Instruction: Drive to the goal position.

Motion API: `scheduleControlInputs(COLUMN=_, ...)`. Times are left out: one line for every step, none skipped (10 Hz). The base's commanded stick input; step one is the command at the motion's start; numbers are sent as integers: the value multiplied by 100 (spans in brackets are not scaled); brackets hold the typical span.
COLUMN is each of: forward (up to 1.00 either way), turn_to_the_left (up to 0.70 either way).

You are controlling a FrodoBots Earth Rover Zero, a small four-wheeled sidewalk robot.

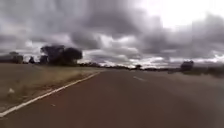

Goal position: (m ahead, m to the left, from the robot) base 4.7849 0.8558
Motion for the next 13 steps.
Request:
scheduleControlInputs(forward=85, turn_to_the_left=4)
scheduleControlInputs(forward=85, turn_to_the_left=4)
scheduleControlInputs(forward=85, turn_to_the_left=4)
scheduleControlInputs(forward=85, turn_to_the_left=4)
scheduleControlInputs(forward=85, turn_to_the_left=4)
scheduleControlInputs(forward=85, turn_to_the_left=4)
scheduleControlInputs(forward=85, turn_to_the_left=4)
scheduleControlInputs(forward=85, turn_to_the_left=4)
scheduleControlInputs(forward=85, turn_to_the_left=4)
scheduleControlInputs(forward=85, turn_to_the_left=4)
scheduleControlInputs(forward=85, turn_to_the_left=4)
scheduleControlInputs(forward=85, turn_to_the_left=4)
scheduleControlInputs(forward=85, turn_to_the_left=4)
